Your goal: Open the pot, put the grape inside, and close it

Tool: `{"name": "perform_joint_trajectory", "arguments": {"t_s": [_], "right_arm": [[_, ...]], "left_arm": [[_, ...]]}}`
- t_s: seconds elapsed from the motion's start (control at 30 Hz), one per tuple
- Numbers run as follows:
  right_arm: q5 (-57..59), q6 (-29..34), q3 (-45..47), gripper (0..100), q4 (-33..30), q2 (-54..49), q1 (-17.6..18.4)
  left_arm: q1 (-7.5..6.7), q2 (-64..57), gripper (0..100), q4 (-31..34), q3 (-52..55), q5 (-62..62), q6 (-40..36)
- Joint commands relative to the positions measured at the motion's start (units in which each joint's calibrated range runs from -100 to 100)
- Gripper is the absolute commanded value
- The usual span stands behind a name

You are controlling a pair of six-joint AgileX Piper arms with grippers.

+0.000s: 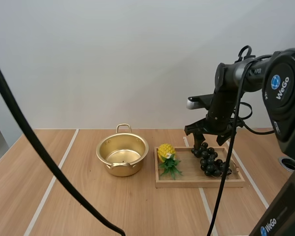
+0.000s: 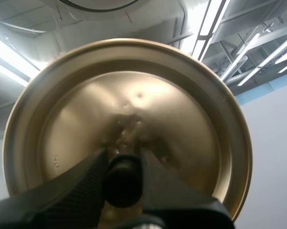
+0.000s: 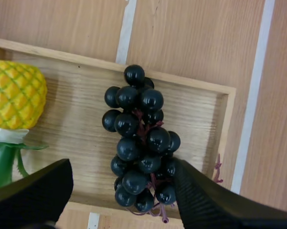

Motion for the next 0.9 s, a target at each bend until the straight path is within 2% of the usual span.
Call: {"name": "perform_joint_trajectory", "arguments": {"t_s": [0.0,0.43,0.87], "right_arm": [[-4.5,-1.2,1.9,100,0.4,0.7,-0.2],[-16.4,-2.4,3.5,100,0.0,6.9,-0.2],[-21.9,-3.4,3.5,100,-1.0,12.2,-0.2]], "left_arm": [[-0.10,0.0,0,0.7,-0.3,-1.9,-0.3],[-0.10,0.1,0,0.7,-0.3,-1.9,-0.1],[-0.10,0.1,0,0.7,-0.3,-1.9,0.1]]}}
